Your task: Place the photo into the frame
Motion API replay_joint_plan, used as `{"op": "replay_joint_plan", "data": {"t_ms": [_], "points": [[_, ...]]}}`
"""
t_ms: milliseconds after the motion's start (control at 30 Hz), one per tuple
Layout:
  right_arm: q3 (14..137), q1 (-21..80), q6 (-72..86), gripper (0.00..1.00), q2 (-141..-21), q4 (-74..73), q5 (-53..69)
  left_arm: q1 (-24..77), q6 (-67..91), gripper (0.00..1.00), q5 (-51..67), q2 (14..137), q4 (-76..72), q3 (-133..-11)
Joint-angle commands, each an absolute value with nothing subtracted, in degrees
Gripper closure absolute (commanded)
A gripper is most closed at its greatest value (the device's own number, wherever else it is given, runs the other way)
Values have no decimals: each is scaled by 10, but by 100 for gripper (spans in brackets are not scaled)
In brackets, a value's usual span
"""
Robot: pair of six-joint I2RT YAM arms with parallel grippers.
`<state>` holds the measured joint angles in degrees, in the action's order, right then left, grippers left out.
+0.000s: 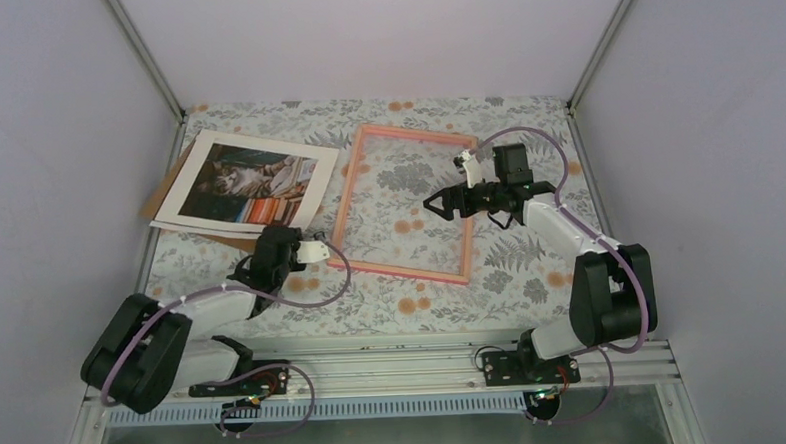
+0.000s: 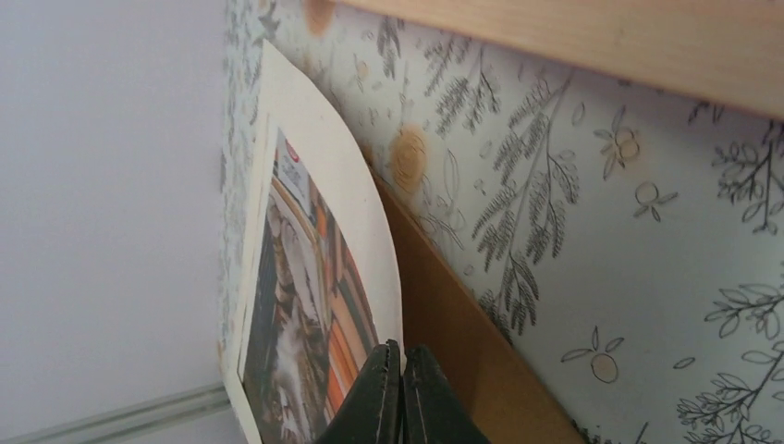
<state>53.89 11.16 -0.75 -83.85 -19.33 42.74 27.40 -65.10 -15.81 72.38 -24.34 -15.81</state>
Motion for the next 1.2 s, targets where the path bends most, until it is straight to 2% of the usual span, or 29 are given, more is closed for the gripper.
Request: {"op": "replay_joint_plan", "data": {"t_ms": [0,467,700,900,1100,1167], "points": [[556,109,-26,6,-845,-185,430,273,-589,98,-105,673,-83,-210],[544,125,-125,4,-803,-129,424,256,-515,98,41,624,191,-389],[556,205,-229,9,-827,-49,407,209,-515,97,101,628,265,-436],[607,300,-304,24,-902,-11,387,151,-545,98,136,622,307,-450],[668,376,-351,42,-994,31,349,137,-583,98,159,569,339,-432],[684,395,-370,44,-1014,43,332,135,-583,98,159,557,343,-424]]}}
